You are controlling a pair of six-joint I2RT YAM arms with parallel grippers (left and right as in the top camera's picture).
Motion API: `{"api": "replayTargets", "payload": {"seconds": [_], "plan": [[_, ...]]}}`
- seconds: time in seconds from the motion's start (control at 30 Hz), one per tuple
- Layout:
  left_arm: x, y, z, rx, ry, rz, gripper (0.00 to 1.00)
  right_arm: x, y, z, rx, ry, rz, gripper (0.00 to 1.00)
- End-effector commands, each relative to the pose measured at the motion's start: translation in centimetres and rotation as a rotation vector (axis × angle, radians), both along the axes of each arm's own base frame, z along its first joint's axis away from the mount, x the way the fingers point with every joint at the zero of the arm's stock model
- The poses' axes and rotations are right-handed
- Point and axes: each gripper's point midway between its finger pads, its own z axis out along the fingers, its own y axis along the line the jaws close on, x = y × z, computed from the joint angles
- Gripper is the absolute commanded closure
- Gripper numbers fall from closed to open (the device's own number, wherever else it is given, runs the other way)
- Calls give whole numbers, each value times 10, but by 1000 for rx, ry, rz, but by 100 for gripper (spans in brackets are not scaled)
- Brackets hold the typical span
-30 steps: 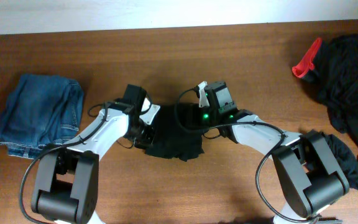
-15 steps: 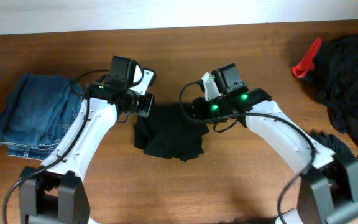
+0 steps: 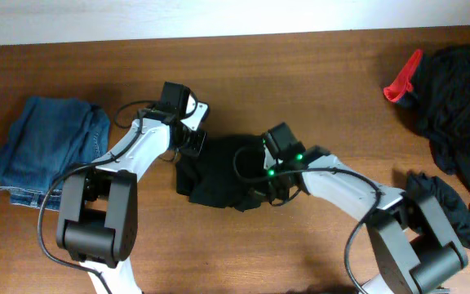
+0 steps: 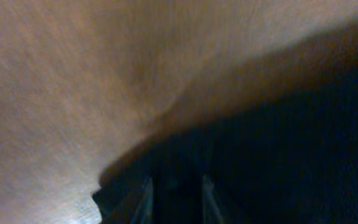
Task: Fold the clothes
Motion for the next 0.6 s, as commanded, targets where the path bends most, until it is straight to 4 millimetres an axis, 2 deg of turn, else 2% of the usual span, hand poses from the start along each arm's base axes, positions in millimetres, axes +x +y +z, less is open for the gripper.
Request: {"api": "replayTargets", "payload": {"seconds": [0.0,0.07,0.17,0.3,0.37,0.47,0.57], "plan": [[-21,-13,0,-83,88,-43,86,1,-10,-21,-53,44,-124,96],[-36,-23,4,-147,154,-58,88,11,-21,-29,-107,-5,-158,96],[-55,-25,4,-176,238,-57,90,43,-35,-29,-148,-119,-228,96],[-81,-19,3,-150,351,-37,91,94,-48,-9,-106,-336,-228,96],[-93,-18,5,-154,405,-30,92,114,-43,8,-37,-459,-148,96],[-105,-22,9,-178,460,-30,93,126,-28,34,88,-617,15,96],[-101,-25,15,-191,430,-44,93,124,-25,45,173,-612,53,92]]}}
